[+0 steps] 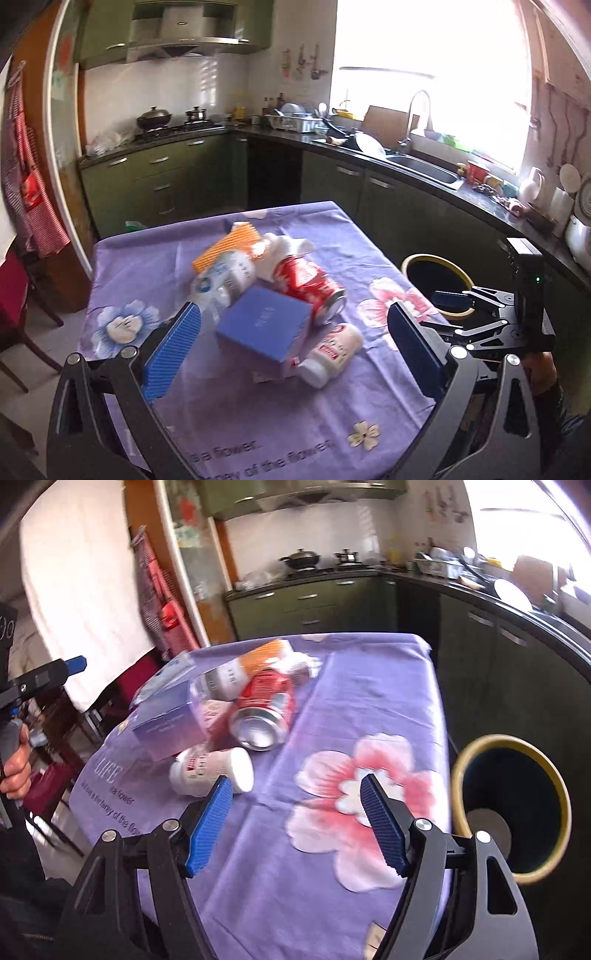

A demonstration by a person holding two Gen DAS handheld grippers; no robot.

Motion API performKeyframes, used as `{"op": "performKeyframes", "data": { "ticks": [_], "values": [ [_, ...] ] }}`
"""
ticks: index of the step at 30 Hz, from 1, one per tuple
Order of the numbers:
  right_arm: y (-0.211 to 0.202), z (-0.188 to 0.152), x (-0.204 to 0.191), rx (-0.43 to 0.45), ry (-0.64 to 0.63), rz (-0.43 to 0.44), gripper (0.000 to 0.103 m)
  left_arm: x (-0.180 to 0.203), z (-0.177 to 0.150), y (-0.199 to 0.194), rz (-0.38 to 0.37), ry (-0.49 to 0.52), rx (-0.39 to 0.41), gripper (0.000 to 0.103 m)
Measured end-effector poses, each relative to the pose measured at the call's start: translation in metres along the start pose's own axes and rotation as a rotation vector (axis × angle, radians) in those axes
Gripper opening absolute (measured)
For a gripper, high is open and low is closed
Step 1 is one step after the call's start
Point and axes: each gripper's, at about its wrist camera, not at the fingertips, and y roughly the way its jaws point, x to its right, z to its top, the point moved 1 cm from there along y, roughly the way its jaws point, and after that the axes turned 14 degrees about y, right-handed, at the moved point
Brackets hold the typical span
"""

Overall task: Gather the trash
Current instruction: 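Grasp the blue HEXSE box with the right gripper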

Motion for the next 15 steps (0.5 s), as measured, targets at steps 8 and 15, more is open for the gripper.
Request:
{"op": "performKeyframes", "data": {
  "ticks": [8, 15],
  "values": [
    [0.076, 0.010, -0.100, -0.025, -0.202, 0.151, 0.090, -0.074, -0.035, -0.032, 0.124, -0.154, 0.017, 0.096],
    [0.105, 0.022, -0.114, -0.005, -0.263, 0.128, 0.096, -0.083, -0.053, -0.030, 0.095, -0.161, -0.001, 0.096]
  ]
}}
